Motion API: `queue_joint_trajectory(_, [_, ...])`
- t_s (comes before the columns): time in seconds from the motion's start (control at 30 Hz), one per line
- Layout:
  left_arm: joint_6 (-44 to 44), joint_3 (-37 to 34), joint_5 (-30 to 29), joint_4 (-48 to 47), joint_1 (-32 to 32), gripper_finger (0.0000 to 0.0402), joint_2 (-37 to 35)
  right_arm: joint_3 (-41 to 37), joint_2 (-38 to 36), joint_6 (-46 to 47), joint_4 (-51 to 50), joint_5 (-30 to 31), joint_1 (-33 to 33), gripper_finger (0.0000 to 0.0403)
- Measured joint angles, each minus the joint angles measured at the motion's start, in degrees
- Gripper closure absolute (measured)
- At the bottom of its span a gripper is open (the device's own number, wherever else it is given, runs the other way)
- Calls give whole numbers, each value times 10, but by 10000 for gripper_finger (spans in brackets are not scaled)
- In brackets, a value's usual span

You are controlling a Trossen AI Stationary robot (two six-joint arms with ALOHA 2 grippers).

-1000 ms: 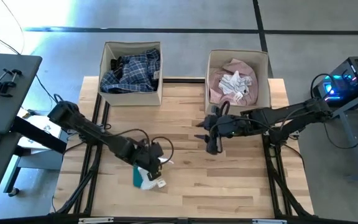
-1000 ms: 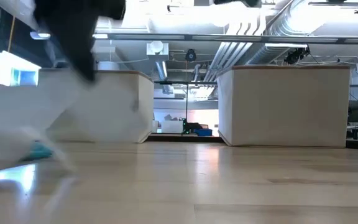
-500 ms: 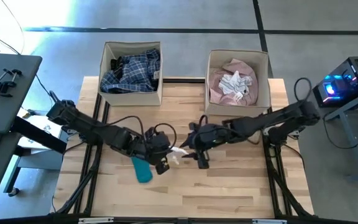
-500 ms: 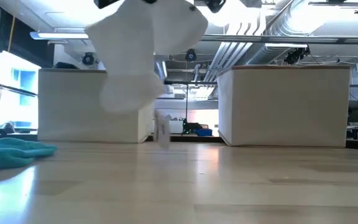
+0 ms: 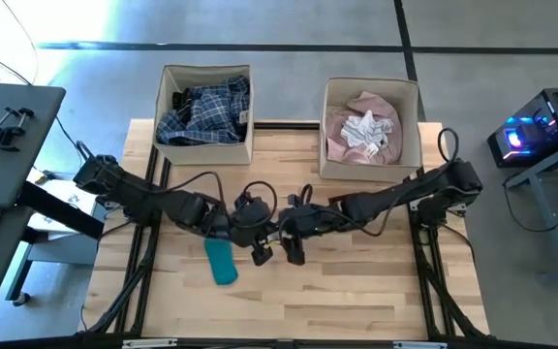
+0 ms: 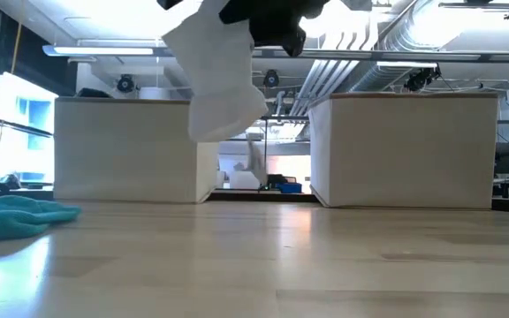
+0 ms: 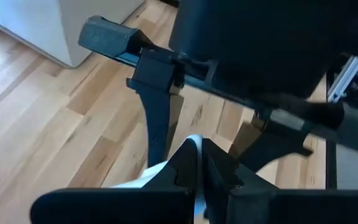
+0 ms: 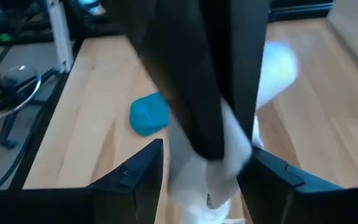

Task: Sort clothes
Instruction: Put the white sock into the right laundry organizer

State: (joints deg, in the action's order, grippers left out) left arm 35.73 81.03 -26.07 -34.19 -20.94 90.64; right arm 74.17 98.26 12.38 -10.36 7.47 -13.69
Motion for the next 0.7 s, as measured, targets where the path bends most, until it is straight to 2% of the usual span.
queue_joint_trajectory(0.1, [-3, 0, -1, 14, 1, 401, 0, 0, 0, 7, 17, 44, -4, 224])
queue_joint_trajectory(0.2, [12, 0, -7, 15, 1, 400, 0, 0, 0, 4, 38, 55, -6, 248])
queue_joint_trajectory(0.3, [46, 0, -25, 16, 1, 389, 0, 0, 0, 7, 46, 54, -6, 304])
queue_joint_trajectory(0.4, [60, 0, -26, 15, 3, 362, -4, 0, 0, 9, 29, 53, -6, 378])
queue_joint_trajectory(0.43, [66, 0, -27, 12, 3, 350, -7, 0, 0, 10, 21, 49, -8, 390])
queue_joint_trajectory(0.57, [79, 0, -31, -35, 3, 300, -23, 0, -12, 43, -47, 48, -14, 390])
queue_joint_trajectory(0.7, [116, 0, -30, -137, 2, 266, -37, 0, -55, 75, -156, 68, -30, 398])
